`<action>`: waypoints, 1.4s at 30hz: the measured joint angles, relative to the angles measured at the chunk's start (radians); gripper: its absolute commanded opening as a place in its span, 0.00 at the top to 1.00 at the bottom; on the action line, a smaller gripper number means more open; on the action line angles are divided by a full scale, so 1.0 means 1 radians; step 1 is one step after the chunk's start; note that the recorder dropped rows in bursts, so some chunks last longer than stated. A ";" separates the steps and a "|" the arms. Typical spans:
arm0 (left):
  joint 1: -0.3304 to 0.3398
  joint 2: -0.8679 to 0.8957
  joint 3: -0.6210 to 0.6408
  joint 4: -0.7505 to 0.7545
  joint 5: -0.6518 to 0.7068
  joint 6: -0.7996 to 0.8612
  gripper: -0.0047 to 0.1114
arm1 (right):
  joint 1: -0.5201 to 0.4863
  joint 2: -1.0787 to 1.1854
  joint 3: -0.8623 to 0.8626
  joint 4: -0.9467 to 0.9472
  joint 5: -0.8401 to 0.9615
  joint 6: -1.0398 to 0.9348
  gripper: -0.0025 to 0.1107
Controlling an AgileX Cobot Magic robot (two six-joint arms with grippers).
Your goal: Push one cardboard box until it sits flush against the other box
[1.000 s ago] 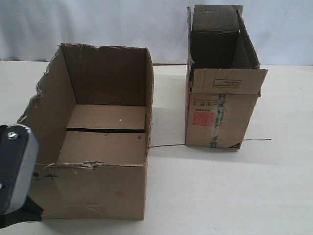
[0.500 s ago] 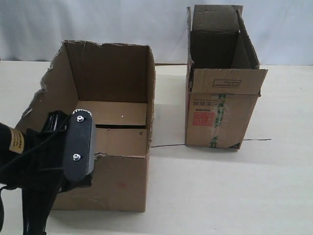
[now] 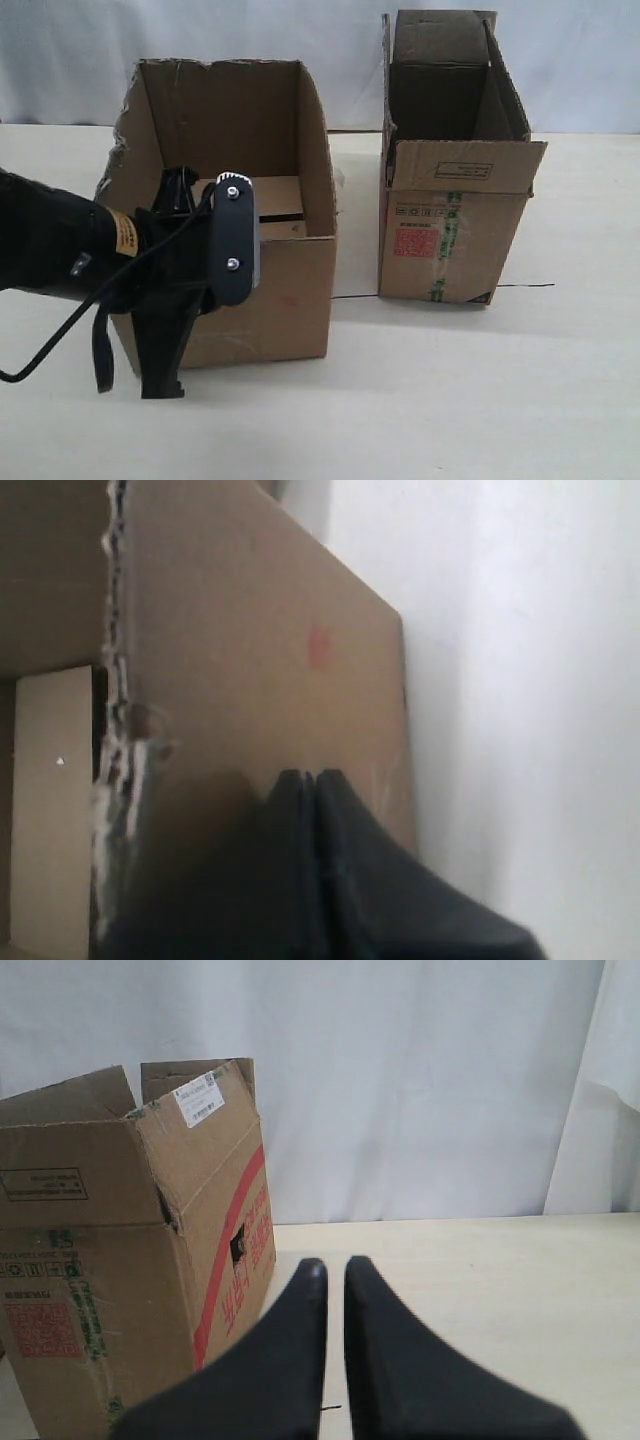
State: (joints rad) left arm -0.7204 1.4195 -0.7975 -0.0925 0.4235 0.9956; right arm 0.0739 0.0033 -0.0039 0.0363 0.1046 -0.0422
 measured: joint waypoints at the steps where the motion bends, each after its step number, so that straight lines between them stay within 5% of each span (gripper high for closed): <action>1: 0.000 0.011 -0.008 0.005 -0.011 0.000 0.96 | 0.000 0.000 0.000 0.000 0.000 0.000 0.93; 7: 0.039 0.071 -0.051 0.009 -0.025 0.000 0.96 | 0.000 0.000 0.000 0.000 0.000 0.000 0.93; 16: 0.152 0.098 -0.066 0.013 0.135 0.042 0.96 | 0.000 0.000 0.000 0.000 0.000 0.000 0.93; 25: 0.264 0.102 -0.066 0.052 0.055 0.115 0.96 | 0.000 0.000 0.000 0.000 0.000 0.000 0.93; 42: 0.266 0.099 -0.066 0.022 -0.014 0.135 0.96 | 0.000 0.000 0.000 0.000 0.000 0.000 0.93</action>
State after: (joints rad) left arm -0.4543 1.5183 -0.8636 -0.0706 0.4094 1.1306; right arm 0.0739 0.0033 -0.0039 0.0363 0.1046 -0.0422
